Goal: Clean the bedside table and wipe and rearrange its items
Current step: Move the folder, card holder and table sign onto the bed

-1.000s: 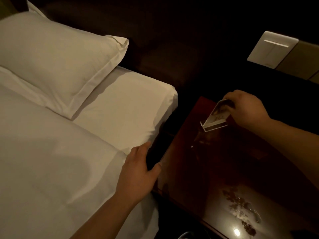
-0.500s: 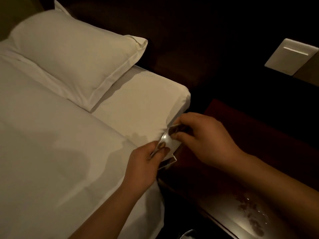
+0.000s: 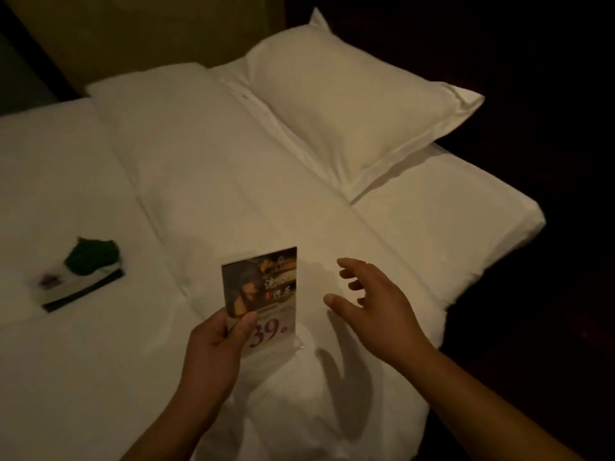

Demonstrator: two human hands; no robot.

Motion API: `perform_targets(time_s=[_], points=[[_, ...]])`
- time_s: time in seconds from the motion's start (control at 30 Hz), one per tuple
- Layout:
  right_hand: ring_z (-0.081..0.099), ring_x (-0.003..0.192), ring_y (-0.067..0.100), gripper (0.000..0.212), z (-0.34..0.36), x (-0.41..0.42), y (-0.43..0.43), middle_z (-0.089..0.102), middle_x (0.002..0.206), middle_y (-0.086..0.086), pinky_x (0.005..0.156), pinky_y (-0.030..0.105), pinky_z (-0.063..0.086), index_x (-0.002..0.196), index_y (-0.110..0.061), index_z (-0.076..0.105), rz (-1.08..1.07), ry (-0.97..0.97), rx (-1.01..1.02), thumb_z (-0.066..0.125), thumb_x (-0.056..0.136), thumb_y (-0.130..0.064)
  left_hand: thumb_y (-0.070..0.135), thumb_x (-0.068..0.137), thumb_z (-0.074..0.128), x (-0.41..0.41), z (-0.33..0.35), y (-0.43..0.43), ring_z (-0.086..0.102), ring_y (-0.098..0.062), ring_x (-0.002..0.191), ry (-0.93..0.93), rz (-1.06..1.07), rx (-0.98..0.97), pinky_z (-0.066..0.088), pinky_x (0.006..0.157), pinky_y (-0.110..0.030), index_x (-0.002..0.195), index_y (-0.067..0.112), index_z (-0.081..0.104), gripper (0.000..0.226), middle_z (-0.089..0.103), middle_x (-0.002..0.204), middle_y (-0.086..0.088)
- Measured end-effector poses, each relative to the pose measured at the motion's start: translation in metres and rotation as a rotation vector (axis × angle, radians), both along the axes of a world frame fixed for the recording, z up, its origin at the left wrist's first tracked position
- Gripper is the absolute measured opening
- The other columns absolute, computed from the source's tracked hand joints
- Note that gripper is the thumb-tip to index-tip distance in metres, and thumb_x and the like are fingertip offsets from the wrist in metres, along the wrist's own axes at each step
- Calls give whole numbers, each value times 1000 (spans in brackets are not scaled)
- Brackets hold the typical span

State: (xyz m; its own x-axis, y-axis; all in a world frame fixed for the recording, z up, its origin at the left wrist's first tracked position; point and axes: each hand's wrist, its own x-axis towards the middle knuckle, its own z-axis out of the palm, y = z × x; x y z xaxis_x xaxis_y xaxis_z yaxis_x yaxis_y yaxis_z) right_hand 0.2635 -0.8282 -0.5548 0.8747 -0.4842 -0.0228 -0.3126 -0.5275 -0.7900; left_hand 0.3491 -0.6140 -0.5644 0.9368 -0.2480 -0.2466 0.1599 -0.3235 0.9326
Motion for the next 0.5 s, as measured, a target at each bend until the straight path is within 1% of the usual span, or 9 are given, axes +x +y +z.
perform_targets(time_s=[0.1,0.2,0.3,0.33,0.4,0.5], points=[[54,106,2,57,1,35,32,56,124,-17,89,28,50,136,-40,45,72,31,-59,65,83,-51,16,95,62,25,2,50,74,-10,69,27,89,4,53,62,-26,83,17,76,18,79,78,4],[54,109,5,57,2,64,64,57,126,-17,91,31,50,135,-40,47,130,46,-105,66,83,-51,18,94,64,44,-3,99,74,-11,72,32,171,33,53,64,-29,84,19,75,15,78,78,8],[54,112,7,58,2,89,97,56,126,-17,92,34,50,135,-40,47,180,66,-117,66,82,-52,16,94,63,57,-3,144,74,-8,75,5,202,28,55,61,-21,88,25,74,16,78,82,10],[54,112,7,58,2,96,108,56,126,-17,92,34,50,135,-40,47,193,70,-115,67,82,-51,16,95,63,61,-3,157,74,-7,76,-7,207,30,54,62,-21,89,28,74,18,78,84,12],[54,112,7,58,1,113,130,56,125,-16,92,34,51,135,-39,47,220,75,-119,67,82,-50,18,94,64,70,-3,185,74,-6,78,-10,237,29,53,65,-25,90,30,75,17,78,86,12],[54,112,7,58,1,132,157,57,125,-15,93,34,50,136,-38,47,267,81,-116,68,83,-48,20,93,65,80,-5,216,74,-9,78,17,309,-8,53,67,-28,93,25,75,11,79,85,9]])
